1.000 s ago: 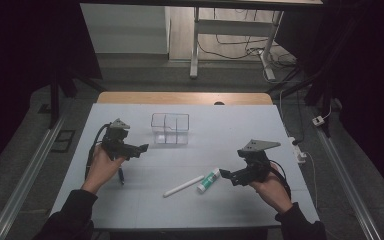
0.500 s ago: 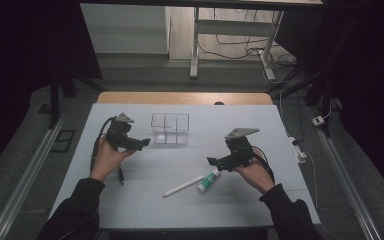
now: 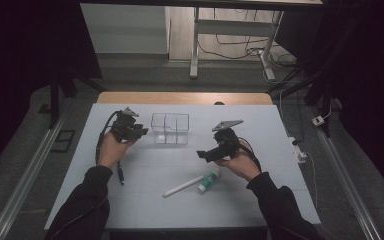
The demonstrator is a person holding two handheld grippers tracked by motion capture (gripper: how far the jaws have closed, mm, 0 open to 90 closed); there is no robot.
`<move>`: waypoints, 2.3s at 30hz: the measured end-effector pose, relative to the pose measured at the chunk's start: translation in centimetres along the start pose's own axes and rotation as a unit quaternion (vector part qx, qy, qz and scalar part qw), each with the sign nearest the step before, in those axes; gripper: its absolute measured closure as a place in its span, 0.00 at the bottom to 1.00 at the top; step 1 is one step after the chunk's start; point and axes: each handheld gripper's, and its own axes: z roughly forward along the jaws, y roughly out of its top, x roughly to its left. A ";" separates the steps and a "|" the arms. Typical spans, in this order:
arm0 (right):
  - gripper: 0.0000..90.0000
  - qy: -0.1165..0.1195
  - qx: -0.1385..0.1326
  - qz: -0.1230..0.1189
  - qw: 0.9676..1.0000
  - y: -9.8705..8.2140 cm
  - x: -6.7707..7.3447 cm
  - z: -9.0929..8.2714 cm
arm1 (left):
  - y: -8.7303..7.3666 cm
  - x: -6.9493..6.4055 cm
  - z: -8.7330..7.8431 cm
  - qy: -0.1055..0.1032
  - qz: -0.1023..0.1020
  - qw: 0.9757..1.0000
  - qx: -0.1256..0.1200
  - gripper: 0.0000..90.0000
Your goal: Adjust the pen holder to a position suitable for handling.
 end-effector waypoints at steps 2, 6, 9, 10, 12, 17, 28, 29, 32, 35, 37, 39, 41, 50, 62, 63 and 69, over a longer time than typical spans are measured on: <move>0.02 0.000 0.001 -0.002 1.000 0.2 -0.1 0.3 | 0.4 0.0 0.5 -0.005 -0.006 1.000 0.001 0.92; 0.10 -0.001 0.000 -0.004 1.000 0.4 -0.3 0.7 | 1.3 0.1 1.7 0.005 -0.010 1.000 -0.005 0.98; 0.21 -0.001 -0.005 -0.004 1.000 0.5 -0.7 0.8 | 1.6 0.1 2.1 0.011 -0.012 1.000 -0.010 0.98; 0.25 -0.002 -0.003 -0.005 1.000 0.6 -0.9 0.8 | 2.0 0.2 2.4 0.011 -0.015 1.000 -0.013 0.98; 0.34 -0.004 -0.001 -0.005 1.000 0.7 -1.1 0.9 | 2.3 0.3 2.7 0.012 -0.017 1.000 -0.018 0.98; 0.55 -0.001 0.007 -0.001 1.000 1.1 -1.9 1.3 | 2.7 0.6 3.4 0.011 -0.024 0.999 -0.019 0.98; 0.99 0.001 0.024 -0.003 1.000 1.7 -3.3 2.7 | 2.9 -0.4 4.1 -0.010 -0.016 1.000 -0.019 0.98; 1.00 0.003 0.025 -0.002 1.000 1.7 -3.5 2.9 | 3.0 -0.6 4.2 -0.012 -0.015 1.000 -0.019 0.98; 1.00 0.003 0.029 0.003 1.000 1.9 -4.0 3.5 | 3.2 -1.1 4.5 -0.021 -0.011 1.000 -0.020 0.98; 1.00 -0.011 0.028 -0.003 1.000 2.0 -4.4 4.1 | 3.4 -1.7 4.8 -0.027 -0.005 0.999 -0.020 0.98; 1.00 -0.017 0.028 -0.005 0.999 2.1 -4.7 4.3 | 3.4 -1.9 4.9 -0.029 -0.005 0.999 -0.022 0.98; 1.00 -0.018 0.027 -0.001 0.999 2.1 -4.9 4.6 | 3.5 -2.4 5.2 -0.034 -0.003 0.999 -0.022 0.98; 1.00 -0.021 0.024 0.001 0.999 2.2 -5.2 4.8 | 3.6 -2.7 5.3 -0.033 -0.002 0.999 -0.022 0.98; 1.00 -0.032 0.014 0.010 0.999 2.5 -6.6 5.6 | 3.5 -3.1 5.6 -0.036 -0.001 0.999 -0.019 0.98; 1.00 -0.018 0.017 0.008 1.000 2.5 -6.8 5.8 | 3.3 -3.7 5.9 -0.034 0.013 0.999 0.000 0.98; 1.00 -0.017 0.018 0.006 1.000 2.4 -6.7 5.7 | 3.2 -3.8 5.8 -0.035 0.015 0.999 0.002 0.98; 1.00 -0.010 0.026 -0.003 1.000 2.0 -6.0 5.2 | 2.7 -4.5 5.3 -0.043 0.015 0.999 0.006 0.98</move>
